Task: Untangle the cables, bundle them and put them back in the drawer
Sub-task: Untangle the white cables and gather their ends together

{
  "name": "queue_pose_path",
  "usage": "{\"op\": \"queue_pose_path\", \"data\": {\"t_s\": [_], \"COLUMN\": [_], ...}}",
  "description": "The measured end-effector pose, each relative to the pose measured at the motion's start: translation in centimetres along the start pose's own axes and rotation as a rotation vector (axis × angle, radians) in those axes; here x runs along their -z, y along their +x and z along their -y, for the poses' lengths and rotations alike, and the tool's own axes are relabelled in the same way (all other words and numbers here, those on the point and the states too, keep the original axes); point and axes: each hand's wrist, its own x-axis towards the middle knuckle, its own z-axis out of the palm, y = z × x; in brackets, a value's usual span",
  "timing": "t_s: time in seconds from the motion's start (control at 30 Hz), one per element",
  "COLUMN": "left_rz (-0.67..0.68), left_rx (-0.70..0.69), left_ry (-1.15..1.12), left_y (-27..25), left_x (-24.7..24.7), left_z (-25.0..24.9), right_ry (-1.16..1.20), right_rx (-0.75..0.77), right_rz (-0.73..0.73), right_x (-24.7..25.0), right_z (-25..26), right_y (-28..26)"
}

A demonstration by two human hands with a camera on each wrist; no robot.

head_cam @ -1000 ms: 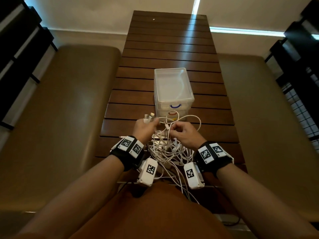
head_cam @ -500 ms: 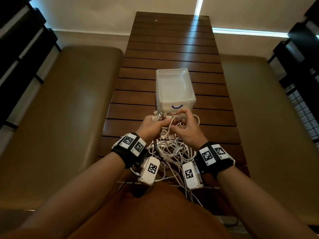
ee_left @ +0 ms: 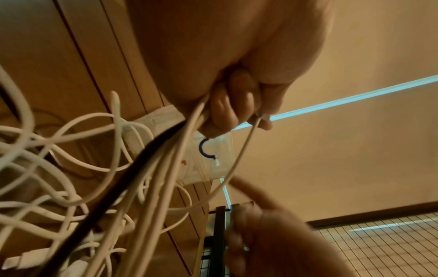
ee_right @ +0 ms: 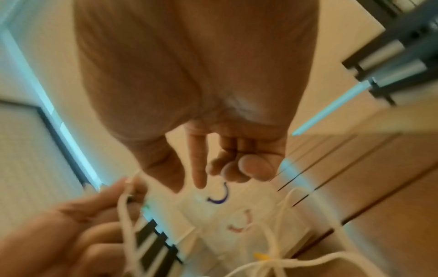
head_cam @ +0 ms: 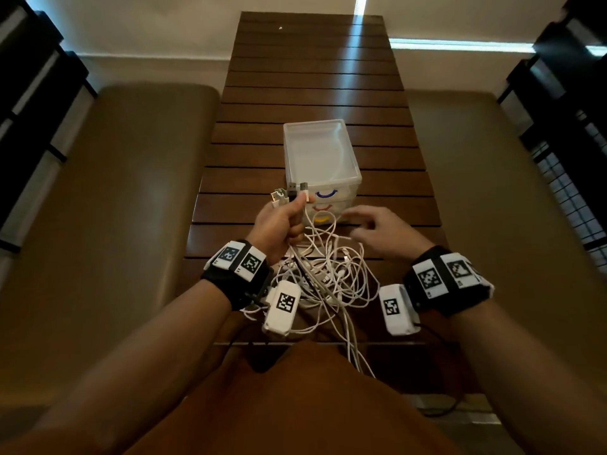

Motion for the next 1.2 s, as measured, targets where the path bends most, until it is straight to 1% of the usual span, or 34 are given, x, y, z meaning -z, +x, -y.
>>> {"op": "queue_pose_path", "data": {"t_s": [0.03, 0.1, 0.13, 0.23, 0.33, 0.43, 0.53, 0.67, 0.8, 0.9, 1.07, 1.2], "left_rz": [0.026, 0.073, 0.096, 0.149, 0.147, 0.162, 0.202, 0.217, 0.257, 0.249, 0.224, 0.117], "left_rx": [-0.003, -0.006, -0.006, 0.000, 0.018, 0.031, 0.057, 0.090, 0.087, 0.088, 0.129, 0.126], "left_ry": [0.013, 0.029, 0.033, 0.057, 0.047, 0.059, 0.123, 0.172, 0.245, 0.338, 0.377, 0.365], "left_y": [0.1, 0.1, 0.1, -0.4, -0.7, -0.7, -1.0, -1.6, -2.5, -2.3, -2.2, -2.1], "left_x": [-0.4, -1.0, -1.1, -0.8, -0.5, -0.3, -0.5, -1.1, -1.9, -1.9, -1.9, -2.3], "left_z": [-0.1, -0.2, -0.3, -0.5, -0.6, -0.8, -1.1, -1.7, -2.2, -2.2, -2.1, -1.8], "right_ry": [0.081, 0.191, 0.249, 0.490, 0.534, 0.607, 0.574, 0.585, 0.581, 0.531, 0.502, 0.507], "right_rx": [0.048, 0.096, 0.110, 0.147, 0.208, 0.229, 0.263, 0.296, 0.281, 0.309, 0.329, 0.343], "right_rz": [0.026, 0.062, 0.033, -0.119, -0.154, -0.161, -0.147, -0.179, -0.191, -0.154, -0.167, -0.190], "right_x": [-0.6, -2.1, -2.7, -3.4, -3.3, -3.1, -2.4, -1.7, -1.5, -1.4, -1.4, -1.8], "right_z": [0.8, 1.4, 1.5, 2.1, 2.5, 3.0, 3.2, 3.6, 3.6, 4.1, 4.4, 4.5], "right_y": [0.3, 0.8, 1.0, 1.4, 1.6, 1.5, 1.5, 1.4, 1.4, 1.3, 1.5, 1.6]}}
